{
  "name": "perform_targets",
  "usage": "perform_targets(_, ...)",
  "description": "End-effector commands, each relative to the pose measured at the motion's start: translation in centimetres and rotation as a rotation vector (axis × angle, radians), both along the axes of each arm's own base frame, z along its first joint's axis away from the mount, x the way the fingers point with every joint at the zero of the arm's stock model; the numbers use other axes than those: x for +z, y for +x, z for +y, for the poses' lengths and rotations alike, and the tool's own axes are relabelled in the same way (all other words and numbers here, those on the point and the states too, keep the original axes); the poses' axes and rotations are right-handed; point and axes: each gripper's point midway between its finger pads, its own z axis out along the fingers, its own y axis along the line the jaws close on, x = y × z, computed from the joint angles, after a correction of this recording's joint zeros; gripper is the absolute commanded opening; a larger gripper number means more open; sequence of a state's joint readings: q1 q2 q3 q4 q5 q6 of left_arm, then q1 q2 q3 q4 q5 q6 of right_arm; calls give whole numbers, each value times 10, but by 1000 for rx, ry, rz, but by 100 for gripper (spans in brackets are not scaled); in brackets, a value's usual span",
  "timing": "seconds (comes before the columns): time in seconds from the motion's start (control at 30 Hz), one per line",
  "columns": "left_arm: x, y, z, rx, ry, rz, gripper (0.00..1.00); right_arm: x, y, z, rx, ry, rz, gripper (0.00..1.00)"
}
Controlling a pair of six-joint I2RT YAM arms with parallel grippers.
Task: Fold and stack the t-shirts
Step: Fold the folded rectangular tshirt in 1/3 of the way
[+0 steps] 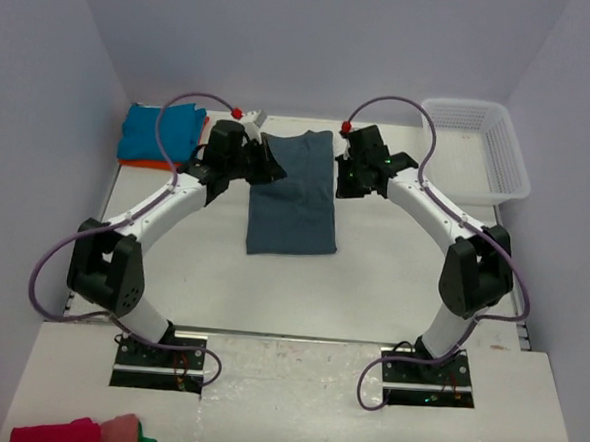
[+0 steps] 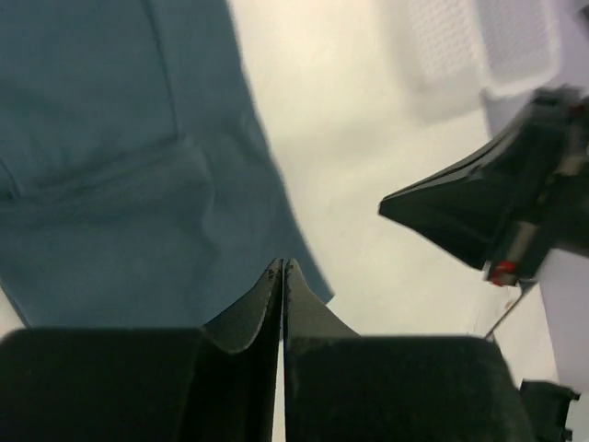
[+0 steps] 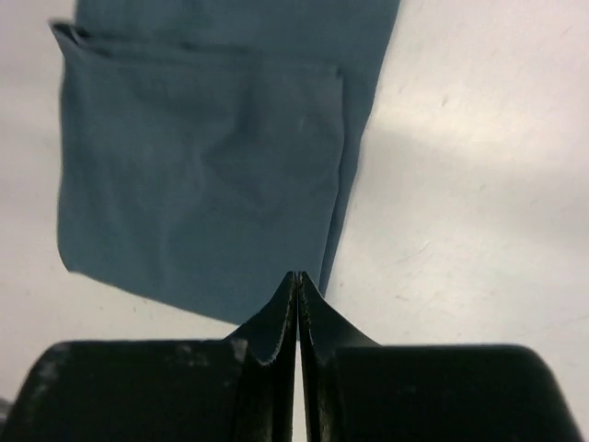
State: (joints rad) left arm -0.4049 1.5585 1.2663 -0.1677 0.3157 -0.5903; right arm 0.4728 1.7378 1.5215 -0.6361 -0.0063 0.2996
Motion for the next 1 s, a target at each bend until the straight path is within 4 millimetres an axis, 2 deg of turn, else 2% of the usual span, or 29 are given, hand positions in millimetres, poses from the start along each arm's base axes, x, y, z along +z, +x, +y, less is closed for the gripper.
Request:
perform_targets(0.0,-80,-27,-12,-84,-32,241,0,-38,-17,30,67,134,138,0)
perform_targets(0.03,-87,-21,-11,-72,-16,239,0,-43,-19,36,89,151,168,0)
perform_targets(0.07,-108,-21,-8,-59,19,295,0,-36,-14,43,106,169,164,0)
perform_targets(0.17,-126,-15,-7,-51,39,324,0,-44,1,48,94,166,193,0)
perform_targets(0.23,-129,-11,-8,-48,35,320,0,-54,14,55,105,173,225,0)
perform_targets(0.3,-131,-7,-6,-42,34,326,0,-63,17,56,122,146,248,0)
perform_targets(0.33,-131,-6,-7,-49,32,327,0,-67,23,55,116,127,246,3)
perform_targets(0.37,-131,-4,-6,-47,32,326,0,-72,23,50,120,92,250,14)
perform_targets(0.4,-131,-2,-4,-46,37,320,0,-75,26,46,114,66,237,31)
perform_targets(0.43,-132,-2,-3,-43,40,325,0,-78,32,38,97,24,217,52)
perform_targets(0.47,-134,0,0,-37,39,328,0,-88,33,33,110,-7,225,56)
perform_targets(0.53,-140,0,6,-28,41,342,0,-91,43,25,98,-24,226,57)
perform_targets(0.57,-142,3,12,-14,41,346,0,-101,44,21,93,-36,248,57)
perform_targets(0.7,-155,6,34,41,52,377,0,-104,56,17,105,-35,250,57)
perform_targets(0.83,-165,4,52,87,50,400,0,-94,74,19,124,-28,222,56)
perform_targets(0.97,-170,4,55,90,46,416,0,-92,85,21,140,-26,221,53)
